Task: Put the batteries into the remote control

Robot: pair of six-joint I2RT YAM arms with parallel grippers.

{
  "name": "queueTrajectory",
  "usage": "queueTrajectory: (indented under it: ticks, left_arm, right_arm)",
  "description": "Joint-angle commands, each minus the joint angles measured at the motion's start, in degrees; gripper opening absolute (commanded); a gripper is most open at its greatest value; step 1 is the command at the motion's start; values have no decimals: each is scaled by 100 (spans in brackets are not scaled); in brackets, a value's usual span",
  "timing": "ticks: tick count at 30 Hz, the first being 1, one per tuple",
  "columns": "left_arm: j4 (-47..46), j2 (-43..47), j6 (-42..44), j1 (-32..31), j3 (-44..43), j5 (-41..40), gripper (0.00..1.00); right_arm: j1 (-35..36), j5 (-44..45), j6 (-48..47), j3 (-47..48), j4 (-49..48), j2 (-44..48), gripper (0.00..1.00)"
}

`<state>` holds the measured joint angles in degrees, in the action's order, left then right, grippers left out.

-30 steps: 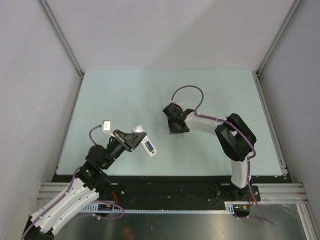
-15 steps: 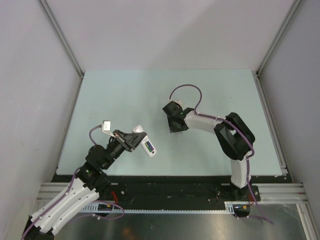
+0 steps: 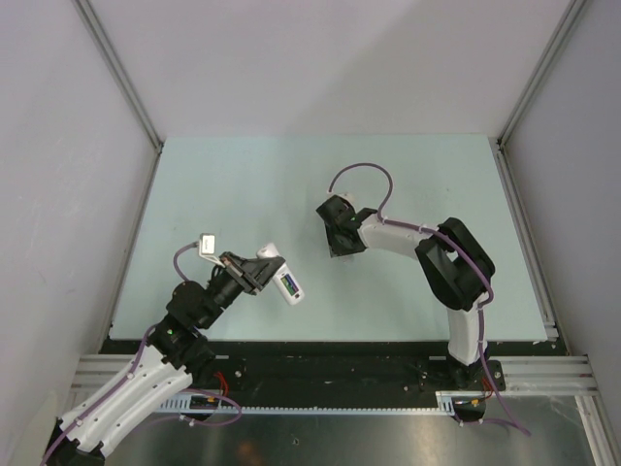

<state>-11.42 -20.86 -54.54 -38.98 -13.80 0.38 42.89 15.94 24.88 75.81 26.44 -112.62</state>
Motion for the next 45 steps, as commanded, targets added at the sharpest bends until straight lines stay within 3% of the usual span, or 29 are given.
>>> queueTrajectory:
  ticks: [1, 9, 12, 17, 22, 32, 40, 45]
  left_arm:
    - [-282, 56, -39, 13, 27, -12, 0]
    - [-273, 100, -4, 13, 36, -21, 0]
    - [-282, 47, -4, 13, 27, -21, 0]
    - [-282, -93, 14, 13, -61, -29, 0]
    - [-282, -506, 49, 22, -411, -29, 0]
    - [-712, -2289, -118, 145, -1265, -232, 0]
    - [-1512, -2862, -83, 268, -1432, -118, 0]
    - [-1993, -3239, -232, 260, -1398, 242, 0]
  right_arm:
    - [44, 5, -124, -14, 415, -216, 42]
    - [8, -197, -194, -14, 485, -278, 23]
    - [-9, -162, -133, -22, 538, -217, 0]
    - [61, 154, -28, -128, 678, 493, 0]
    - [552, 374, -229, -145, 1213, 2011, 0]
    - [1713, 93, -476, -14, 2418, 4299, 0]
    - [2653, 656, -730, 57, 2367, 4547, 0]
    - [2461, 419, -889, 57, 2077, 4284, 0]
